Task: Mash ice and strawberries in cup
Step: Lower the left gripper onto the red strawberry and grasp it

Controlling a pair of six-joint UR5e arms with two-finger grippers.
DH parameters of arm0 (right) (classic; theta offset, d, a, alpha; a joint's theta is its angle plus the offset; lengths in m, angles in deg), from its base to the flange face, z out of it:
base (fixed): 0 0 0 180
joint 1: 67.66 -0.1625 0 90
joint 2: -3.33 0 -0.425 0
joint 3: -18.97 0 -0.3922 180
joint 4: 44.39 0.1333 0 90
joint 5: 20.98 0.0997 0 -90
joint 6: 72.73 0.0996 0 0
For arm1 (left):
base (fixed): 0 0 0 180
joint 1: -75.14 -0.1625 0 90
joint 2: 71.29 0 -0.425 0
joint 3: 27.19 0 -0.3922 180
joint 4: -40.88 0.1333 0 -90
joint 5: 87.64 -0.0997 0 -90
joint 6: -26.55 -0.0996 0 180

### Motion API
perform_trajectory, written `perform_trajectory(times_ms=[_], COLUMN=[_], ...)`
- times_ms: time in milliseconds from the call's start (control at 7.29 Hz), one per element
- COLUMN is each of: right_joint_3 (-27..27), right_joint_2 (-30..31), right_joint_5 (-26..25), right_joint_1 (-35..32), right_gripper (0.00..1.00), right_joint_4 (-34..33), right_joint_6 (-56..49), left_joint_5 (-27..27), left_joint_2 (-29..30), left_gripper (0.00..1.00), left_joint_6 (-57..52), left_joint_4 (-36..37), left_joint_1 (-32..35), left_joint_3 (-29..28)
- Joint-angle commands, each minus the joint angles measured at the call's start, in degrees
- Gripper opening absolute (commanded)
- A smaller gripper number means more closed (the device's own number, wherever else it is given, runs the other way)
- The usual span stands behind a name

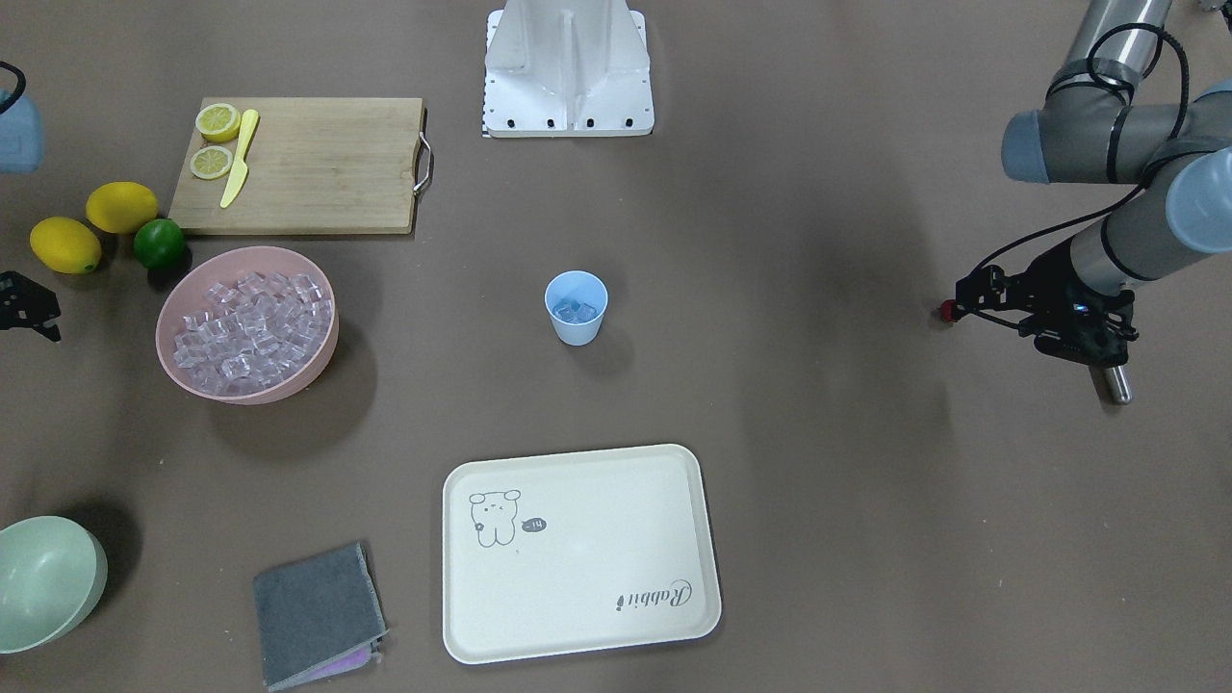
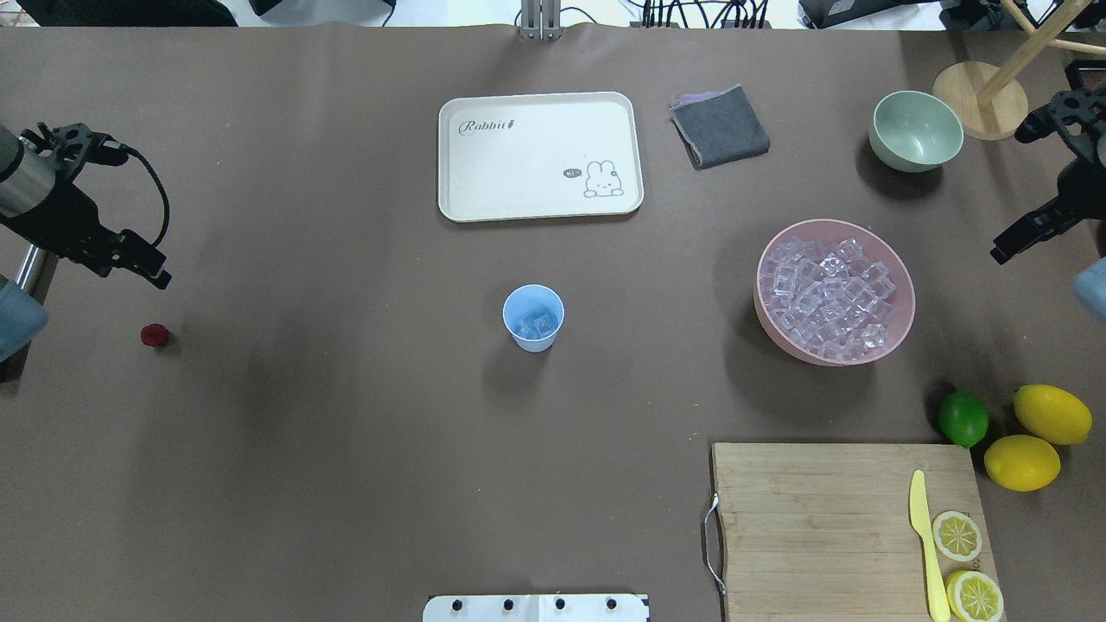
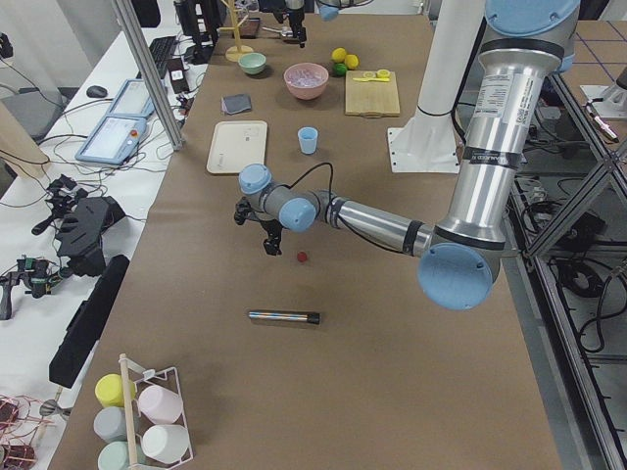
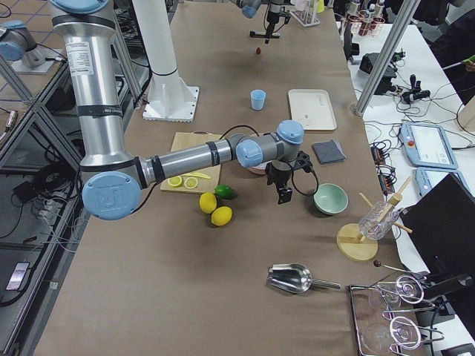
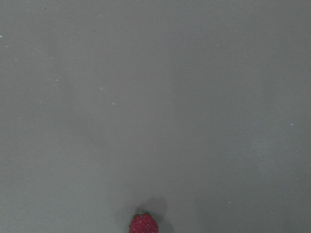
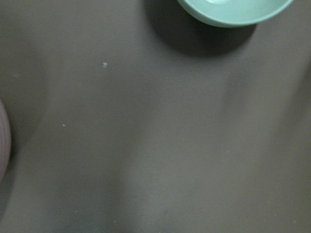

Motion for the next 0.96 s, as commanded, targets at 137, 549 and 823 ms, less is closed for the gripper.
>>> perform_trajectory(times_ms=[137,549,823], right_joint_3=[2.55,4.05,6.51], right_joint_2=[-0.37,0.75,1.29], right_joint_5=[-0.35,0.61,0.87], right_joint_1=[-5.49,-7.94,-12.42], right_gripper=[0.99,0.99,0.99], right_joint_4=[0.07,-0.19,-0.19], right_joint_6=[-0.92,-0.83,-2.75], left_joint_5=[-0.22,-0.22,-0.39], left_joint_2=[-0.04,-0.57,-0.75], left_gripper=[0.98,0.98,0.98], left_joint_6=[1.02,1.82,1.73], left_joint_4=[-1.97,-3.29,-3.29], left_joint_1=[-0.80,-0.97,-0.97], left_joint_3=[-0.99,-0.81,-0.81])
